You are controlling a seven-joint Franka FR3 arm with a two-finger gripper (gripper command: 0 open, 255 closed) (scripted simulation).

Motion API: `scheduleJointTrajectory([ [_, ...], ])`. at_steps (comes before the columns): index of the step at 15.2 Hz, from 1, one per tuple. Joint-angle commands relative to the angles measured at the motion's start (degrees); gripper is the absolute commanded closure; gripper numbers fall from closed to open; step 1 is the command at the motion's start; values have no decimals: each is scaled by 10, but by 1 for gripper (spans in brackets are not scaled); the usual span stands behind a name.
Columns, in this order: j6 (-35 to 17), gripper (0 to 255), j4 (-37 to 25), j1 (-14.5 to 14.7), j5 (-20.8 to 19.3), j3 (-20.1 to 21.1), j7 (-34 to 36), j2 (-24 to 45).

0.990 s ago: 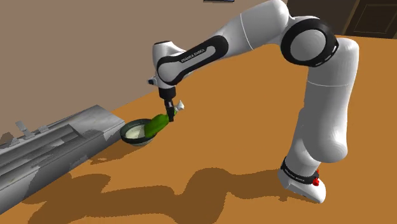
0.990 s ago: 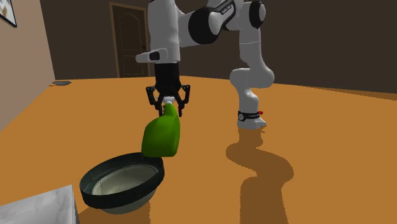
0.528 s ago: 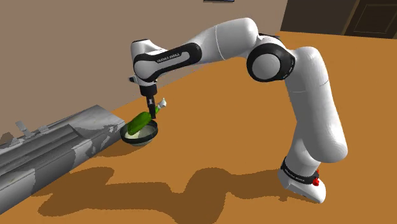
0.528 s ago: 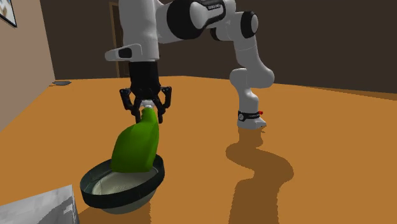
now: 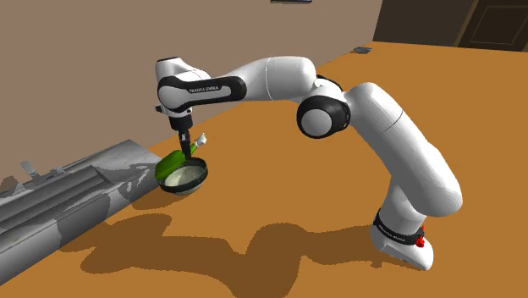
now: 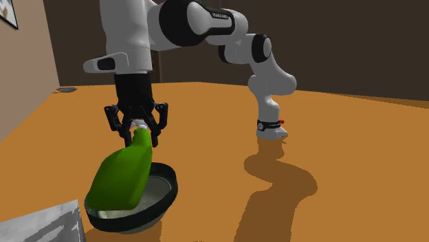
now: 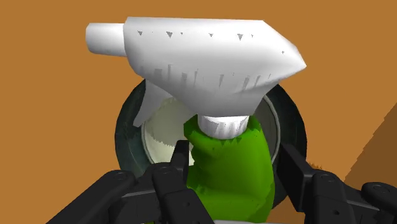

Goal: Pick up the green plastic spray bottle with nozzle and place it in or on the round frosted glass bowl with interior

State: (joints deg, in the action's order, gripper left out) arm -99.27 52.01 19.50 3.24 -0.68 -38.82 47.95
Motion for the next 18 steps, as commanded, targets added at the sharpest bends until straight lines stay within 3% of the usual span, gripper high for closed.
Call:
scheduleJointTrajectory([
  [1,-14,255,13,1,0,0,0,1],
  [11,-86,255,75,1,1,0,-3,10],
  [18,-86,255,75,1,1,0,-3,10],
])
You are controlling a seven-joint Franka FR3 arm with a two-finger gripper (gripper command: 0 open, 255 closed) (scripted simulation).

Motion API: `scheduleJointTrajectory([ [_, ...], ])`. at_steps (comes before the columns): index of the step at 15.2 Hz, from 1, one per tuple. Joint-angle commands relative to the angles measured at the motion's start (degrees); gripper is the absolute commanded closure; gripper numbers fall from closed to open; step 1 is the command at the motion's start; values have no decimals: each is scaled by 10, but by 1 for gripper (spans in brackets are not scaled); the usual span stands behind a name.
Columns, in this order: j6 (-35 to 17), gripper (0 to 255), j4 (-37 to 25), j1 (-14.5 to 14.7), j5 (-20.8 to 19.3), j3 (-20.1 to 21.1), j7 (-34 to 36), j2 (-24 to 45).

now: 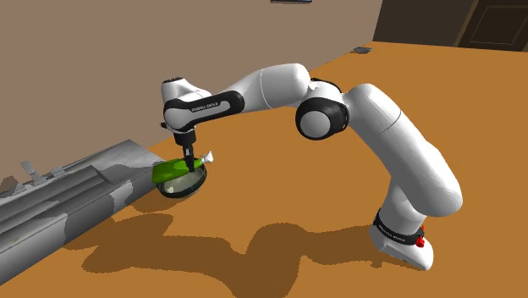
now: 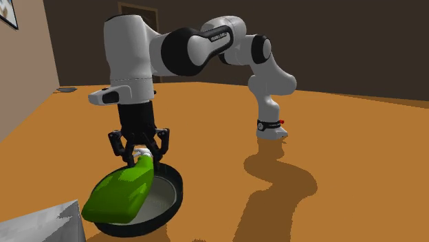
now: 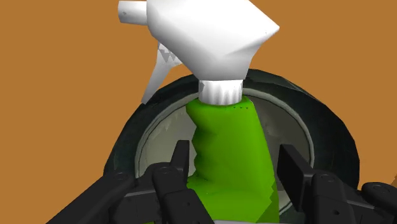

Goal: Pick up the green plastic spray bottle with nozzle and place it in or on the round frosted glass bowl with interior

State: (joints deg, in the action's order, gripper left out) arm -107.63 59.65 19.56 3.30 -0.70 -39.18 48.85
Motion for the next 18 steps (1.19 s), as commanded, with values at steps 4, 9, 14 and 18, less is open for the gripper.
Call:
scheduleJointTrajectory([
  [4,-3,0,1,1,1,1,0,1],
  [9,31,0,-29,-1,0,0,1,-5],
  [14,65,0,-61,-2,0,0,2,-6],
  [18,65,0,-61,-2,0,0,2,-6],
])
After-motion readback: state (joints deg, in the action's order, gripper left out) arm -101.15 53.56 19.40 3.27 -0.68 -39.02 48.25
